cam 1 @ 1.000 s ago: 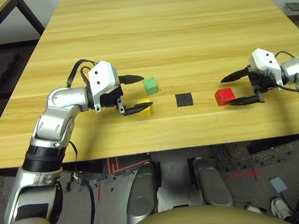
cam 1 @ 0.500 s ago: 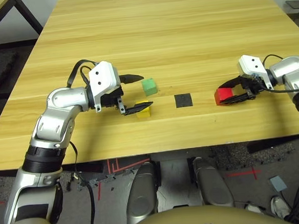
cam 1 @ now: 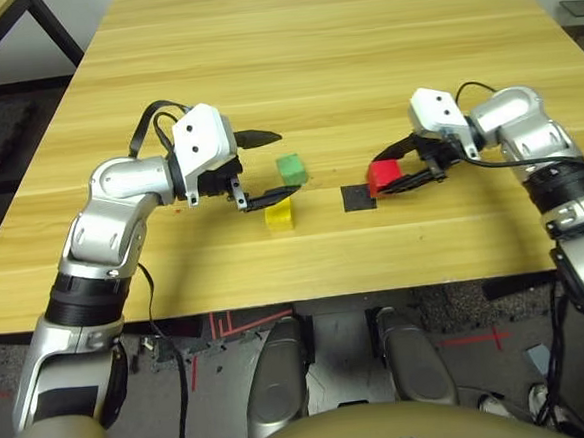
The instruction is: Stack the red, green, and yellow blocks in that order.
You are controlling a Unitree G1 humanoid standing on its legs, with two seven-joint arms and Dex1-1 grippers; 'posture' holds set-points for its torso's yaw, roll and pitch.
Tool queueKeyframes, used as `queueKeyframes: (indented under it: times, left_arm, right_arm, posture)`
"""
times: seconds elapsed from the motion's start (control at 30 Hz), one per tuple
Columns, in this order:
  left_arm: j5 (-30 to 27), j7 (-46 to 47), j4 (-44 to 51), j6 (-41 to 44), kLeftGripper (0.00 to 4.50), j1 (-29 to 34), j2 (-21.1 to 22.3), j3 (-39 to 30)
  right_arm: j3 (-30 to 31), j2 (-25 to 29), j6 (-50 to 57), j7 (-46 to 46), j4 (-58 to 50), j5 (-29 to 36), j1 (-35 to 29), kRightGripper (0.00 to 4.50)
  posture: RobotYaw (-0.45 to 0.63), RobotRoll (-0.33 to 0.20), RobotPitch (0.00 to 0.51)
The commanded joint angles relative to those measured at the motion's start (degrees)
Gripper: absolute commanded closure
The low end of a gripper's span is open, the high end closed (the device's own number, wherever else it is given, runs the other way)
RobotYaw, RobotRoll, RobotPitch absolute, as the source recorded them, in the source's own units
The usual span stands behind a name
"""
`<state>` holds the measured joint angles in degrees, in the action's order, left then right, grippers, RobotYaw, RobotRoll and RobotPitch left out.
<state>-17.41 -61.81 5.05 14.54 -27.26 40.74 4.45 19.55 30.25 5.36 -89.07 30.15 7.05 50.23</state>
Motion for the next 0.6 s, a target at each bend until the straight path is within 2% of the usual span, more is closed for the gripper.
queueKeyframes:
  times: [0.03,0.3,0.6]
  left_arm:
    - [1.2,0.3,0.0,0.2,0.00,-0.7,-0.6,1.4]
    - [1.8,1.7,0.1,0.9,0.00,-1.6,-1.5,1.5]
    - [1.6,2.3,1.0,1.7,0.00,-1.5,-1.3,1.1]
  right_arm:
    - [1.3,-0.9,1.0,1.2,-1.6,-1.9,-0.7,2.43]
    - [2.0,-3.6,-1.3,4.8,2.5,-5.9,0.6,2.43]
    - [1.5,-4.3,-2.8,5.7,5.3,-7.0,1.3,2.43]
  posture:
    - [0.35,-0.115,0.141]
    - [0.37,-0.122,0.146]
    - [0.37,-0.121,0.152]
